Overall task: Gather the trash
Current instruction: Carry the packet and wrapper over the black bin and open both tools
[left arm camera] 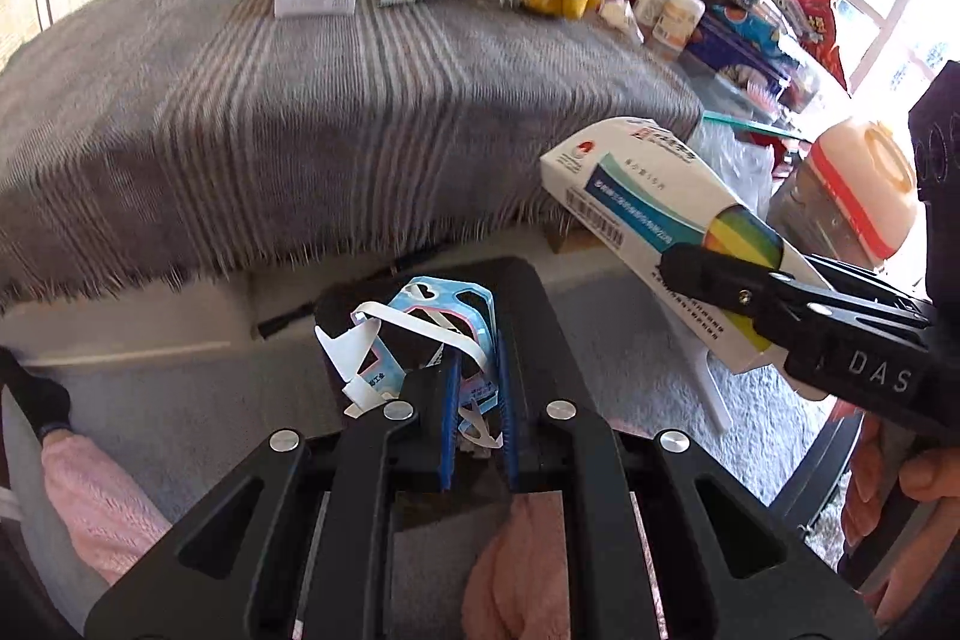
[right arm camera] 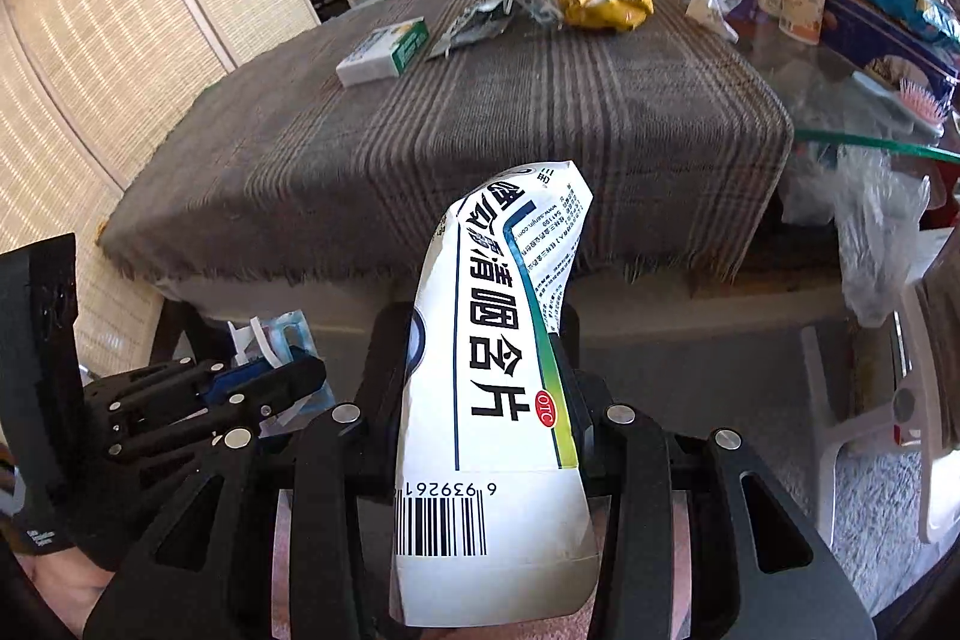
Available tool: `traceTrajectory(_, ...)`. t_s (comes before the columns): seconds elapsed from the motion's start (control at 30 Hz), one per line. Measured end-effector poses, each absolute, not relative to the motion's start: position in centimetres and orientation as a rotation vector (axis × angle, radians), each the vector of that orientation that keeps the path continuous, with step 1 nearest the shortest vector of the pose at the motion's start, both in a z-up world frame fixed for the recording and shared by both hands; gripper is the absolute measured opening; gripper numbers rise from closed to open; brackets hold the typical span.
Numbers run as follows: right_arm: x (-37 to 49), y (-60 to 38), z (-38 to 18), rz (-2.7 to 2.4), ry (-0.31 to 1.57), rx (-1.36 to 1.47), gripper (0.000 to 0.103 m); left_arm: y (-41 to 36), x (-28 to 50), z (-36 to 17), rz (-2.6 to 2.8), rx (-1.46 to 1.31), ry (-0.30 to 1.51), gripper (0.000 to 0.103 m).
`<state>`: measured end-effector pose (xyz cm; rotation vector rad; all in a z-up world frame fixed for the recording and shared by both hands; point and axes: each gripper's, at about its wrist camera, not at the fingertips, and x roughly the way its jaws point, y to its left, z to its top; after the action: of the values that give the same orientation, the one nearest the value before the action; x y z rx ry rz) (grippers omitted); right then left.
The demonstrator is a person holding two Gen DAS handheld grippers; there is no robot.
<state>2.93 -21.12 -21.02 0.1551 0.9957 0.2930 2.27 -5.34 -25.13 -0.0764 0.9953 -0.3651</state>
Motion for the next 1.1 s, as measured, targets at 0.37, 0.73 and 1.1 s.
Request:
traceTrajectory(0.37, 4.2, -19.7, -28.1, 0.271, 1.176, 0.209, 0.04, -5.2, 3.1, -33.3, -0.346, -0.119, 1.179, 0.01)
traceTrajectory(0.73, 6.9, -18.6, -32.5, 0.263, 1.314, 0.27, 0.041, -5.2, 5.2, -36.8, -0.371, -0.147, 1.256, 0.011)
traceTrajectory(1.1, 8.1, -19.3, -32.2, 0.201, 1.288, 0.251, 0.064, -5.0, 5.9, -36.3, -0.341, -0.127, 1.251, 0.032)
